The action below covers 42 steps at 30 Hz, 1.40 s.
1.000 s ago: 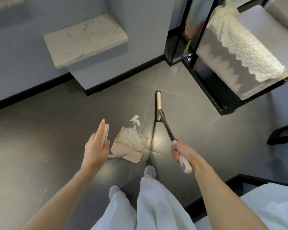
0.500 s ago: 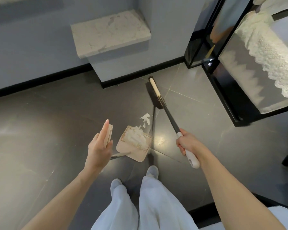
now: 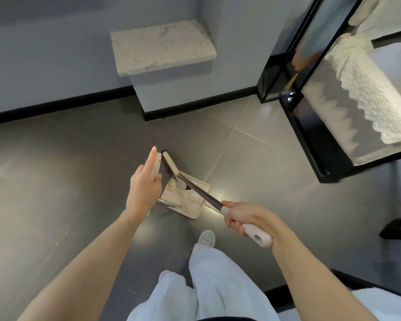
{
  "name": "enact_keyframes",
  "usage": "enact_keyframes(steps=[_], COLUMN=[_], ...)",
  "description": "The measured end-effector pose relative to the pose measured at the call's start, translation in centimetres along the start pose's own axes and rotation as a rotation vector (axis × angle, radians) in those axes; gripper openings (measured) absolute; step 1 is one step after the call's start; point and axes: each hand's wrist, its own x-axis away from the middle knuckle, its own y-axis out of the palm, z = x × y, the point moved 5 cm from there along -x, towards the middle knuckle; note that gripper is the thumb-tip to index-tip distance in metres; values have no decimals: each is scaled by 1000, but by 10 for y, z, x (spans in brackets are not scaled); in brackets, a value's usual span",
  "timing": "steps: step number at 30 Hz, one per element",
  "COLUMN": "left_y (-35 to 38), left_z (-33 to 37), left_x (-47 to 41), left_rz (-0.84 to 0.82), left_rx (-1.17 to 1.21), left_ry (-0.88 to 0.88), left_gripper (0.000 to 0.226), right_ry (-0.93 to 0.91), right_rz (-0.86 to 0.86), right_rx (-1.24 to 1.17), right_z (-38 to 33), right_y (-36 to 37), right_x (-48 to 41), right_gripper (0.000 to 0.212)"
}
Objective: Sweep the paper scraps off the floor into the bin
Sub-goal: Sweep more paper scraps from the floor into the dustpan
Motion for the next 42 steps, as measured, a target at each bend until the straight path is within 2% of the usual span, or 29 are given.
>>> enact_keyframes(steps=[5,9,16,26,32,36,42], left_y=[-45,-90,-156,-218,-226,-227,-237], left_z=[-43,-74,-127,-182,-199,-220,-255], left_x=[43,97,175,305,391,441,470], left_rz=[141,267,464,793,949,960,955], left_rx=[31,25,63,2,-69,-21,3], left_ry=[-4,34,-8,-341,-482,-630,-734], left_gripper=[73,71,69,70,71,78,75], right_ry=[-71,-128,-233,-278,-271,-333,-349], right_rz=[61,84,55,-166,-273,-246,-160], right_rx=[100,87,112,274,402,536,564], right_z=[7,10,-8,-41,-26,-8,-18], right_y=[45,91,161,250,317,365,415], right_x=[41,64,85,89,82,74,47], right_gripper=[73,74,76,77,76,75,75])
